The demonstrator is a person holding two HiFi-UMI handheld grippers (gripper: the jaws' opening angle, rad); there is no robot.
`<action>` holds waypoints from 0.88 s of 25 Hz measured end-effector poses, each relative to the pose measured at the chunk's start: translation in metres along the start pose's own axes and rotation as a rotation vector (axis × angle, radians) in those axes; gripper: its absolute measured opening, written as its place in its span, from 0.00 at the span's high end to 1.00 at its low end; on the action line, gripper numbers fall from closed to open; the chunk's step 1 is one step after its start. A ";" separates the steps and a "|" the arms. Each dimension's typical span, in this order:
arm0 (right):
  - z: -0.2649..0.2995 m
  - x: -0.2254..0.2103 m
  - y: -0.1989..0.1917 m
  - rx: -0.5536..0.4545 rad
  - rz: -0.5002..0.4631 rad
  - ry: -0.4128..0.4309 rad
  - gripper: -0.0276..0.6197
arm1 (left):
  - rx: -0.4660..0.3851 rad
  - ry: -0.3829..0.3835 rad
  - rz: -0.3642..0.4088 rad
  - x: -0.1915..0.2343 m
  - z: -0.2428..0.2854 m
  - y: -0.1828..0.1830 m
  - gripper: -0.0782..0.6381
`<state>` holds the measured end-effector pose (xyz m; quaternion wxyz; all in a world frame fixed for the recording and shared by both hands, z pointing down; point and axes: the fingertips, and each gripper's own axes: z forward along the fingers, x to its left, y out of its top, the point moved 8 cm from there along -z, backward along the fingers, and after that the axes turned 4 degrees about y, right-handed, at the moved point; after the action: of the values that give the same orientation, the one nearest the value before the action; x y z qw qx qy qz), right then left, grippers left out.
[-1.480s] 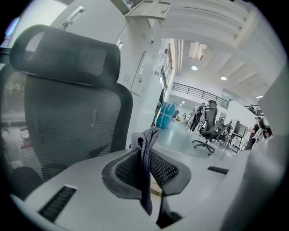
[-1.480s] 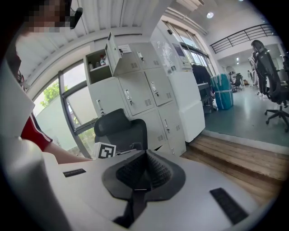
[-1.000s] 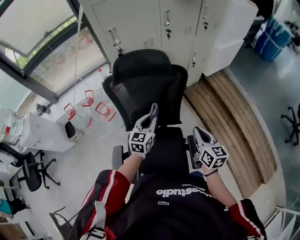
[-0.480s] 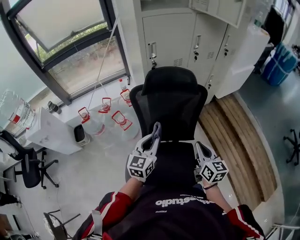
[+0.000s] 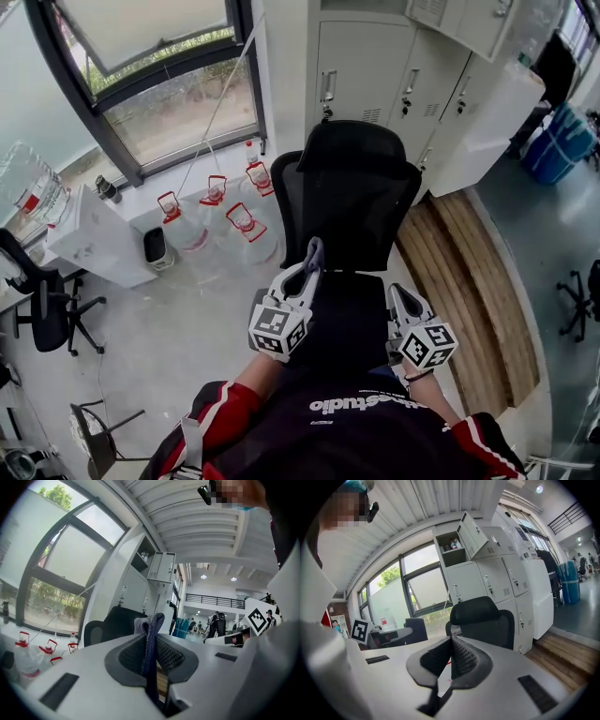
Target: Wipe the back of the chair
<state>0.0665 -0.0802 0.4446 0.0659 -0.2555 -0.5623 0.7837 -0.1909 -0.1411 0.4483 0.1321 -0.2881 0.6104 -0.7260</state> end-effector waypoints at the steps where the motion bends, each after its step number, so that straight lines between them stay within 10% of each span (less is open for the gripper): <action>1: -0.006 0.003 -0.003 0.000 0.001 0.006 0.93 | 0.001 0.004 -0.006 -0.005 -0.007 -0.003 0.81; 22: -0.332 0.033 -0.156 0.023 0.123 0.123 0.93 | 0.110 -0.026 0.029 -0.321 -0.221 -0.118 0.81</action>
<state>0.1667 0.2701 0.4981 0.0551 -0.3363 -0.5316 0.7755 -0.0436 0.2378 0.4598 0.1662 -0.2811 0.5717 -0.7527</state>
